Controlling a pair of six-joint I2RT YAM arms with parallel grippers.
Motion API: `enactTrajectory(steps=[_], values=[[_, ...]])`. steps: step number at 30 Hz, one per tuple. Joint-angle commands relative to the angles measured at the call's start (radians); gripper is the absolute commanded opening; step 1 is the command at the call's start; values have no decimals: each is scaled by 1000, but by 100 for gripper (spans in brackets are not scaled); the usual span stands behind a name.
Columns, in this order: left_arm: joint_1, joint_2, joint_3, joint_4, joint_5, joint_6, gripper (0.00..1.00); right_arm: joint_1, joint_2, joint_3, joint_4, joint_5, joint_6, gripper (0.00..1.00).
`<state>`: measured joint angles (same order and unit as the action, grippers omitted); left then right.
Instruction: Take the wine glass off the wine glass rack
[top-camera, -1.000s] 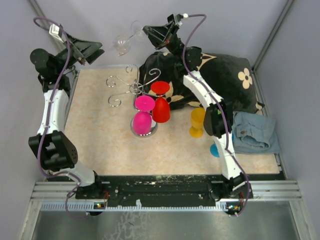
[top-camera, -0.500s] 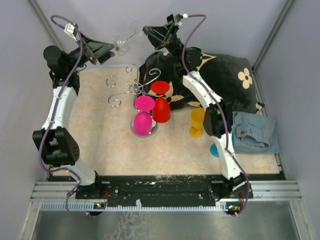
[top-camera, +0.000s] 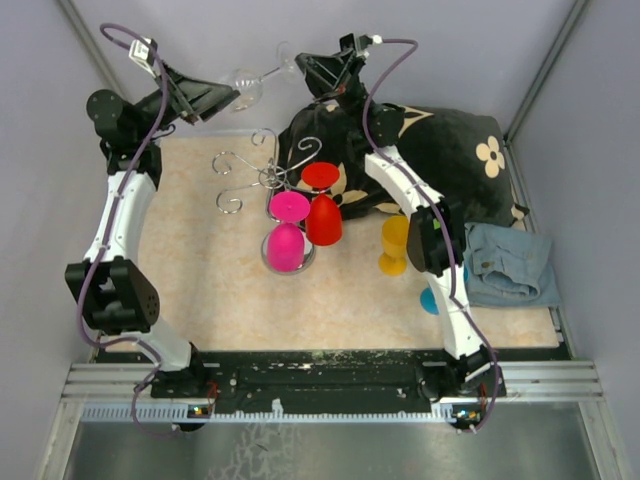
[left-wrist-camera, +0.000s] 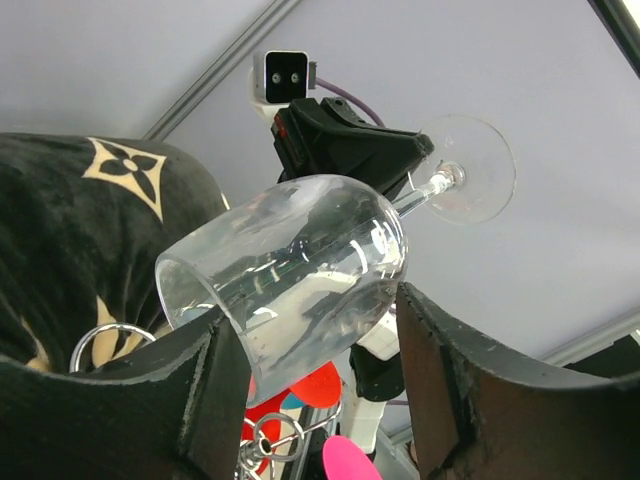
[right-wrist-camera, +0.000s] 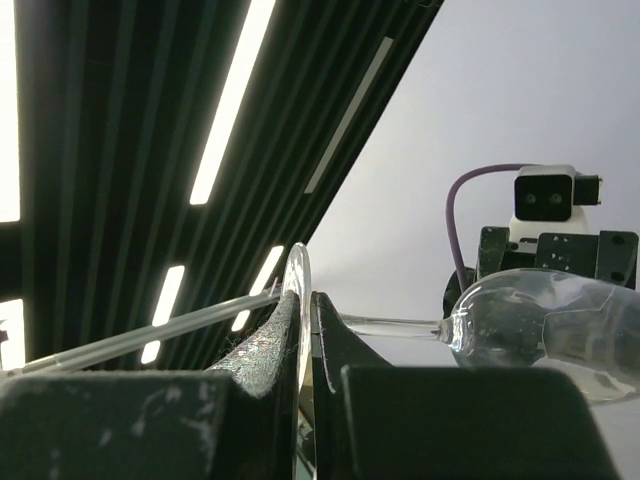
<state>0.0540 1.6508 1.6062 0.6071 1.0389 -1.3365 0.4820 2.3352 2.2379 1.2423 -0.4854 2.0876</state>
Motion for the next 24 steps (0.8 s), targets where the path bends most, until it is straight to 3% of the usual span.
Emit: enactTrajectory(steps=[1, 5, 13, 15, 19, 20, 24], values=[[-31, -69, 38, 72, 6, -14, 60, 18, -51, -4, 69, 19, 9, 0], [-38, -81, 45, 83, 4, -20, 51, 18, -52, -19, 82, 27, 21, 0], [-76, -83, 79, 136, 9, -32, 47, 18, -41, -26, 104, 28, 32, 0], [-87, -78, 87, 145, 12, -29, 39, 18, -38, -20, 97, 25, 32, 0], [-101, -63, 97, 153, 12, -26, 5, 18, -28, 1, 90, 16, 37, 0], [-102, -60, 104, 152, 11, -19, 1, 17, -25, 4, 89, 14, 39, 0], [-106, -49, 135, 149, -6, 24, 0, 17, -5, 24, 117, 4, 63, 0]])
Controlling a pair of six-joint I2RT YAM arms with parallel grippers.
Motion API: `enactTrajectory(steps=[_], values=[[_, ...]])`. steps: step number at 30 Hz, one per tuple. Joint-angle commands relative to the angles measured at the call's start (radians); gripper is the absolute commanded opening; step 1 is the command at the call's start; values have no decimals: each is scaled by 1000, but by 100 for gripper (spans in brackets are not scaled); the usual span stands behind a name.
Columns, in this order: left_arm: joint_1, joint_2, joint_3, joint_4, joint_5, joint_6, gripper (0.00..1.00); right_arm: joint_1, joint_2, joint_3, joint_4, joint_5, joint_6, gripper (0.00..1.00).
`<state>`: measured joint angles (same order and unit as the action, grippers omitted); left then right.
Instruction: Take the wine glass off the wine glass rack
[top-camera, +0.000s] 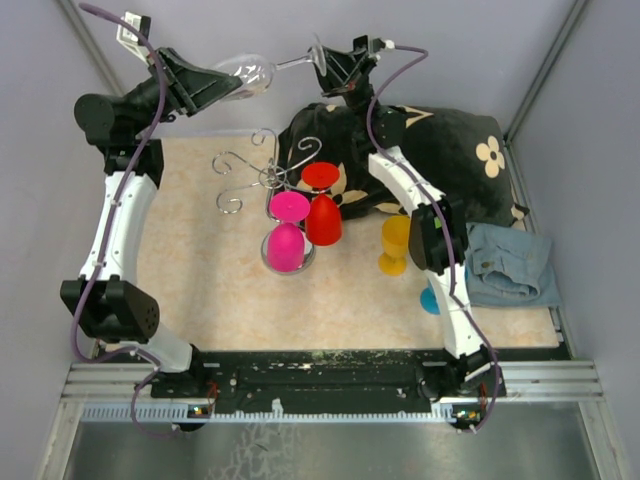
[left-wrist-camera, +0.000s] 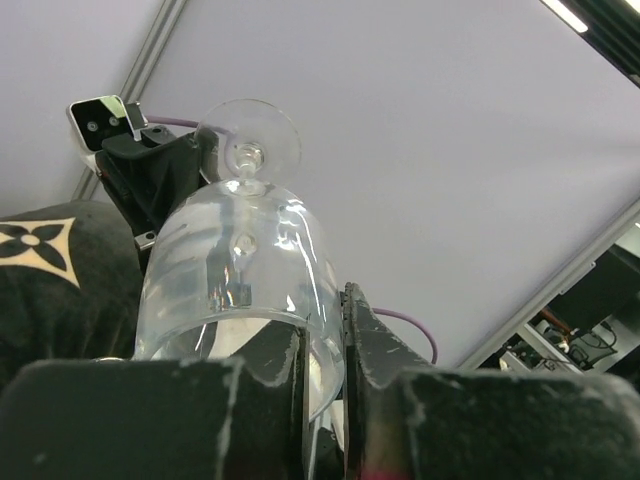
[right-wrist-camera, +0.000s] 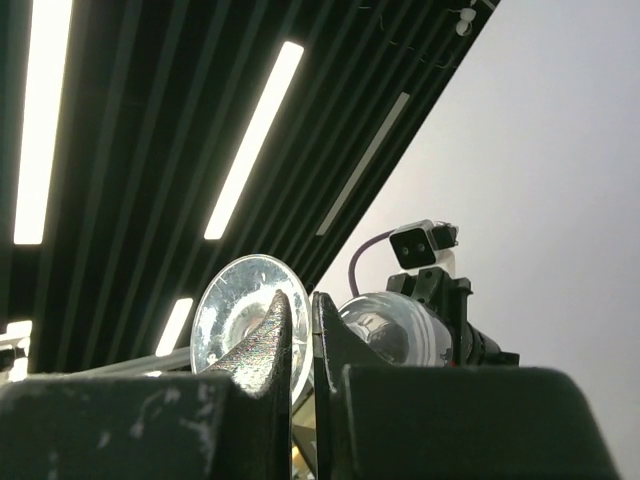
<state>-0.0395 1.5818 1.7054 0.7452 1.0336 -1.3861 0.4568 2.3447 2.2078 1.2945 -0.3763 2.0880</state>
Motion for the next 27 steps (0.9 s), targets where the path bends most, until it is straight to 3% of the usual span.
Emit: enactTrajectory(steps=[1, 10, 18, 22, 27], values=[[-12, 20, 42, 2, -22, 93, 0, 42, -8, 59, 76, -107, 66, 0], [38, 27, 93, 11, -42, 155, 0, -1, -48, -36, 137, -118, 52, 2], [39, 7, 70, 21, -17, 152, 0, -35, -65, -66, 183, -128, 46, 47], [56, -2, 76, 11, -22, 188, 0, -59, -95, -112, 196, -130, 29, 78], [170, -13, 84, -185, -88, 382, 0, -148, -227, -265, 137, -186, -79, 82]])
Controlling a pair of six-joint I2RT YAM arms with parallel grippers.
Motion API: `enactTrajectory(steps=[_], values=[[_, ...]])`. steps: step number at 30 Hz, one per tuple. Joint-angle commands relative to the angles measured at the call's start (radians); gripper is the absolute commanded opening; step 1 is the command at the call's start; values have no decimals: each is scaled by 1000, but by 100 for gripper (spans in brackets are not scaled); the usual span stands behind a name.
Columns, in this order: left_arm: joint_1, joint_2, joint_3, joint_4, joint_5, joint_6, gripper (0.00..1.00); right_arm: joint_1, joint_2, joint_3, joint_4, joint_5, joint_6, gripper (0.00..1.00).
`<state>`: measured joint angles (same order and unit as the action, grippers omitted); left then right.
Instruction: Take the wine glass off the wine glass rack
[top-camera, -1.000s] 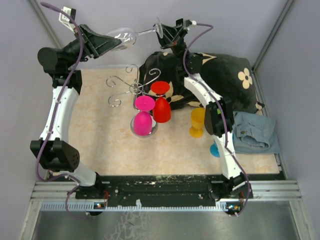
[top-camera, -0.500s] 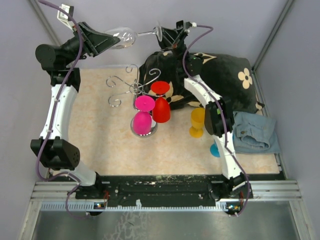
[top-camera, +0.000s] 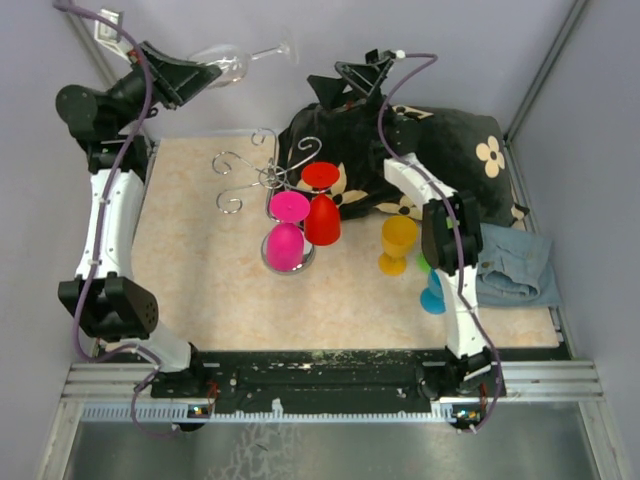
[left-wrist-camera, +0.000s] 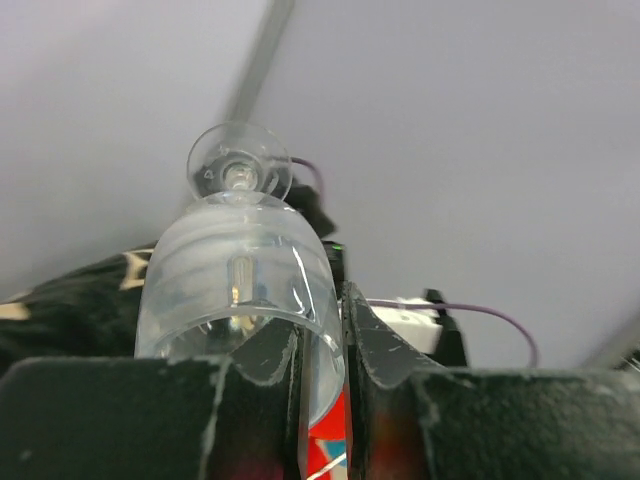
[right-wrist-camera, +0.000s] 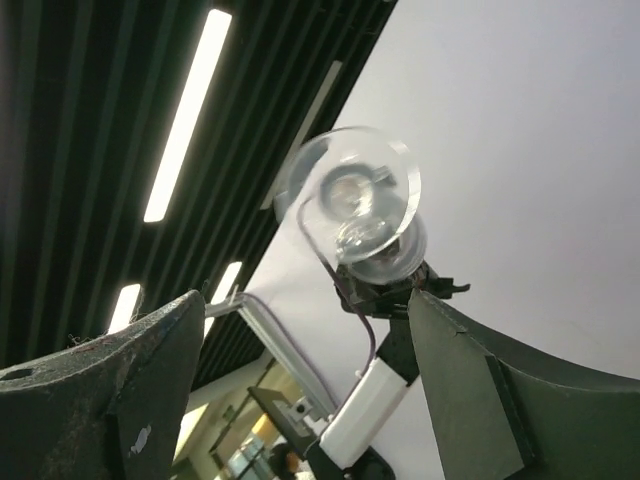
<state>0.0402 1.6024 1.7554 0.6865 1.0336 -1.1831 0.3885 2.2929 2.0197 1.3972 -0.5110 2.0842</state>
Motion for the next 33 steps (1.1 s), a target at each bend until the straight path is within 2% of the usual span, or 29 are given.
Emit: enactTrajectory(steps=[1, 6, 8, 13, 16, 18, 24, 33], values=[[123, -36, 34, -183, -107, 228, 0, -108, -207, -109, 5, -78, -107, 83], [232, -48, 87, -589, -227, 601, 0, -275, -380, -239, -195, -184, -291, 84], [251, -72, 94, -749, -288, 751, 0, -331, -458, -284, -352, -242, -424, 84], [259, -100, 101, -1081, -427, 940, 0, -425, -627, -337, -999, -267, -910, 85], [258, -105, 65, -1241, -472, 999, 0, -436, -704, -277, -1348, -197, -1231, 86], [258, -98, 44, -1330, -514, 1040, 0, -435, -727, -246, -1512, -136, -1356, 86], [247, -54, 2, -1498, -592, 1137, 0, -435, -800, -248, -1681, -5, -1528, 87], [192, 16, -135, -1570, -763, 1206, 0, -422, -860, -272, -1842, 126, -1623, 89]])
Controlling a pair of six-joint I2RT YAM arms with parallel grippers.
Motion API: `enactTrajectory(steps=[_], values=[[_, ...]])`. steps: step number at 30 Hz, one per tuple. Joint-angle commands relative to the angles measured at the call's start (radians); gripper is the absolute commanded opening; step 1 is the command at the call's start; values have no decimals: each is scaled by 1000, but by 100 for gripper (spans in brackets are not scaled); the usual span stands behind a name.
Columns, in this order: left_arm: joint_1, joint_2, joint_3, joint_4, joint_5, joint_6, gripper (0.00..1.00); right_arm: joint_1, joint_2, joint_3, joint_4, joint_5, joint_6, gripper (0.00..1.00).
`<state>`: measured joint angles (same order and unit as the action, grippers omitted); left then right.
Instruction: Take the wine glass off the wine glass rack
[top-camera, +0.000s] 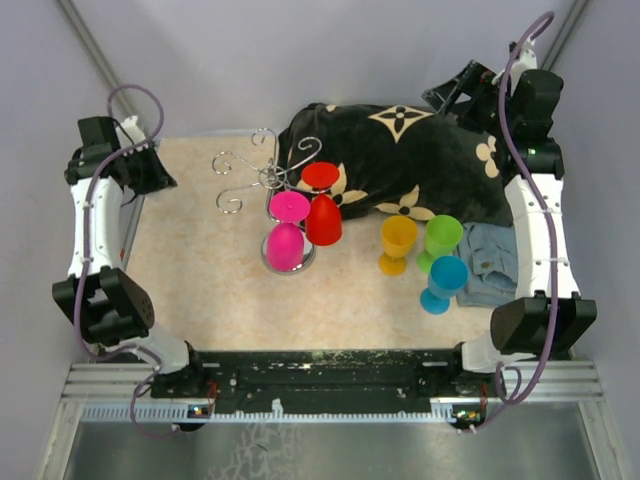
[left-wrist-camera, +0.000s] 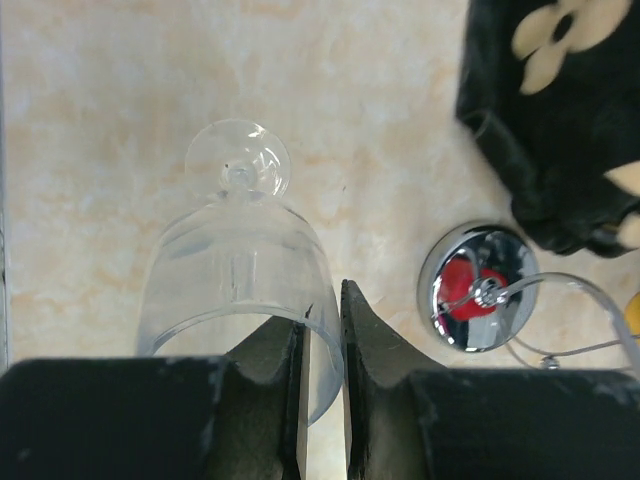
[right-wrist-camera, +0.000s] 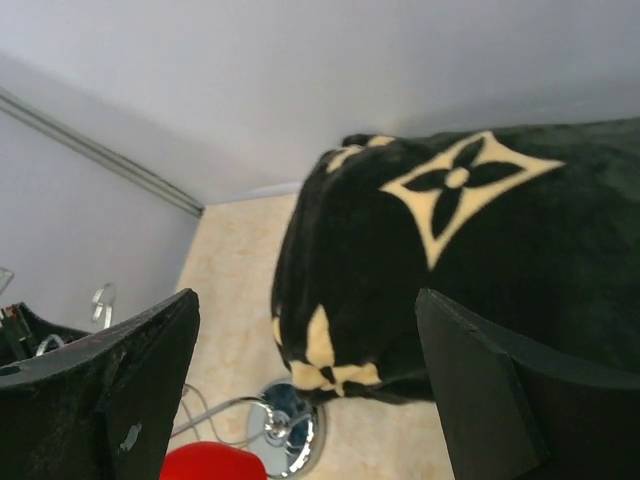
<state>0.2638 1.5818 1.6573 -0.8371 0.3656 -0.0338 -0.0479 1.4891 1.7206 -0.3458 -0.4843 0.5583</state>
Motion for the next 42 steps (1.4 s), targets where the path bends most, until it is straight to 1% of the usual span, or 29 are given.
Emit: enactTrajectory(steps=[1, 3, 5, 9, 12, 19, 20, 22, 25, 26, 29, 35, 42], values=[[-43, 55, -42, -54, -114, 58, 0, 23, -42, 58, -156, 135, -120, 89], [-65, 91, -48, -56, -141, 58, 0, 52, -8, 130, -264, 207, -163, 89], [-86, 129, -48, -48, -159, 49, 0, 85, 11, 171, -317, 254, -183, 90], [-123, 200, -26, -36, -180, 46, 0, 117, 13, 175, -331, 281, -175, 90], [-154, 225, -5, -49, -182, 57, 0, 127, 8, 168, -347, 290, -167, 91], [-170, 239, -8, -61, -161, 58, 0, 152, -11, 164, -383, 304, -164, 91], [-170, 238, -10, -65, -154, 60, 2, 153, -15, 164, -387, 299, -164, 91], [-169, 235, -3, -72, -144, 66, 13, 159, -19, 163, -393, 283, -163, 92], [-170, 230, 13, -88, -135, 75, 36, 171, -25, 165, -398, 255, -157, 92], [-169, 230, 21, -95, -132, 79, 41, 176, -26, 168, -401, 246, -156, 92], [-168, 230, 47, -117, -134, 92, 53, 194, -34, 180, -402, 207, -147, 92], [-157, 222, 127, -161, -128, 111, 62, 205, -61, 198, -413, 117, -127, 93], [-157, 176, 195, -200, -107, 108, 66, 213, -116, 160, -447, 54, -104, 93]])
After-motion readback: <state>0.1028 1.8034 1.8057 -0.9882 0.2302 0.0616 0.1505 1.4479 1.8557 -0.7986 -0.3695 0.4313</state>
